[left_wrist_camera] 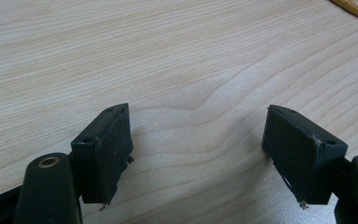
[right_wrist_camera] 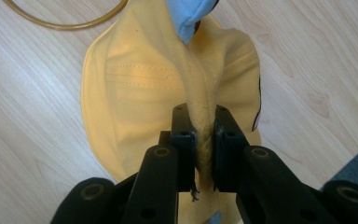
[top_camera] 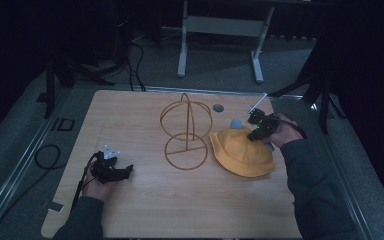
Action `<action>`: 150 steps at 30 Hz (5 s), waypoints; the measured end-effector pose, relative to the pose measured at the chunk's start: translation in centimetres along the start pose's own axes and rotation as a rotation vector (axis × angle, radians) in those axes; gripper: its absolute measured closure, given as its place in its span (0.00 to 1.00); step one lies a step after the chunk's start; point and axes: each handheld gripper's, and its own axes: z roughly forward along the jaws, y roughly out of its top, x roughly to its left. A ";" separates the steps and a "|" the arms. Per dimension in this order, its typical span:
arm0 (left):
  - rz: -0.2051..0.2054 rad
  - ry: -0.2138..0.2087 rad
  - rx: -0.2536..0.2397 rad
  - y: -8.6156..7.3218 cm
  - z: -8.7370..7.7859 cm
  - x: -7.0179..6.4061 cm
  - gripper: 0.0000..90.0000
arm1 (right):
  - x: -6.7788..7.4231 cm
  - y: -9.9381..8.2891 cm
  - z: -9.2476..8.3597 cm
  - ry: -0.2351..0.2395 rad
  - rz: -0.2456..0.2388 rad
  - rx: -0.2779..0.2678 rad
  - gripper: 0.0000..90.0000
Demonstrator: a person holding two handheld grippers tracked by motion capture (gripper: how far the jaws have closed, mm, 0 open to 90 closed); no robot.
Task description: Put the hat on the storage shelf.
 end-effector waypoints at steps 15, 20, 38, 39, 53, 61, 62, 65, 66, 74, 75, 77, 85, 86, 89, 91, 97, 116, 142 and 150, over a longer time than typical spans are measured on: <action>0.001 0.000 0.000 0.0 0.0 0.0 0.27 | -0.3 -1.4 -3.2 0.006 0.025 -0.168 0.91; 0.000 0.000 0.000 0.0 0.0 0.0 0.27 | -0.7 -1.8 -4.0 0.012 0.048 -0.232 0.91; 0.000 0.000 -0.001 0.0 0.0 0.0 0.27 | -2.0 -3.8 -6.6 0.010 0.113 -0.412 0.92; 0.000 0.000 -0.001 0.0 0.0 0.0 0.27 | -2.1 -3.9 -6.7 0.014 0.122 -0.422 0.92; -0.001 -0.001 0.000 0.0 0.0 0.0 0.27 | -2.5 -4.7 -8.6 0.061 0.153 -0.562 0.93; -0.001 0.000 0.000 0.0 0.0 0.0 0.27 | -2.3 -4.1 -9.3 0.077 0.149 -0.601 0.93; -0.001 -0.001 0.000 0.0 0.0 0.0 0.27 | -2.3 -4.0 -9.4 0.082 0.148 -0.610 0.93; 0.000 -0.001 0.000 0.0 0.0 0.0 0.27 | -2.2 -3.8 -9.7 0.096 0.145 -0.629 0.93; 0.000 -0.001 0.000 0.0 0.0 0.0 0.27 | -2.2 -3.7 -9.7 0.100 0.144 -0.635 0.93; 0.000 -0.003 0.002 0.0 0.0 0.0 0.27 | -1.7 -2.7 -10.0 0.129 0.129 -0.663 0.93; 0.000 -0.002 0.002 0.0 0.0 0.0 0.27 | -1.7 -2.6 -10.0 0.133 0.126 -0.667 0.93; 0.000 -0.002 0.002 0.0 0.0 0.0 0.27 | -1.5 -2.2 -10.1 0.137 0.123 -0.673 0.93; 0.001 -0.002 0.002 0.0 0.0 0.0 0.27 | -1.2 -1.3 -10.4 0.154 0.106 -0.686 0.93; 0.001 -0.002 0.002 0.0 0.0 0.0 0.27 | -1.2 -1.2 -10.5 0.154 0.102 -0.688 0.93; 0.002 -0.003 0.002 0.0 0.0 0.0 0.27 | -1.1 -1.1 -10.7 0.158 0.100 -0.696 0.93; 0.002 -0.003 0.002 0.0 0.0 0.0 0.27 | -1.1 -1.1 -10.8 0.163 0.099 -0.699 0.93; 0.002 -0.003 0.002 0.0 0.0 0.0 0.27 | -1.0 -0.8 -11.0 0.177 0.089 -0.706 0.93; 0.003 -0.003 0.005 0.1 0.0 0.0 0.27 | 0.1 0.8 -11.2 0.201 0.058 -0.714 0.93; 0.005 -0.004 0.006 0.1 0.0 -0.1 0.27 | 1.9 4.0 -11.3 0.219 0.007 -0.710 0.93; 0.004 -0.004 0.005 0.1 0.1 -0.1 0.27 | 2.8 5.7 -11.0 0.218 -0.018 -0.688 0.93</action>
